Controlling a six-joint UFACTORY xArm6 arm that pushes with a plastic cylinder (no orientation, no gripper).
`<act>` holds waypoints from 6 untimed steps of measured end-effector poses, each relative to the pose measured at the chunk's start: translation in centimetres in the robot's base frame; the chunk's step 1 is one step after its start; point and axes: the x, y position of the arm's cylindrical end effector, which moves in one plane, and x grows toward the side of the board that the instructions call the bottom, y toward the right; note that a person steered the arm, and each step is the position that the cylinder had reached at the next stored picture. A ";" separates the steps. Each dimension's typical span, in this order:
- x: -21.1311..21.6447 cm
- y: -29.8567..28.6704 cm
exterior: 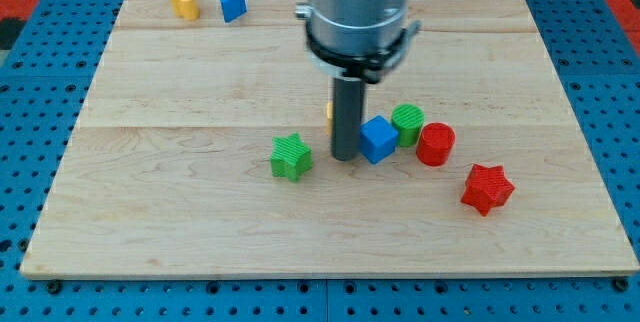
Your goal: Push the green circle diagonal to the top right of the red circle
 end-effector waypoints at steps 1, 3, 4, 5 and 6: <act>-4.5 -3.1; -0.4 5.9; -0.9 7.8; -5.4 2.9; -5.6 10.5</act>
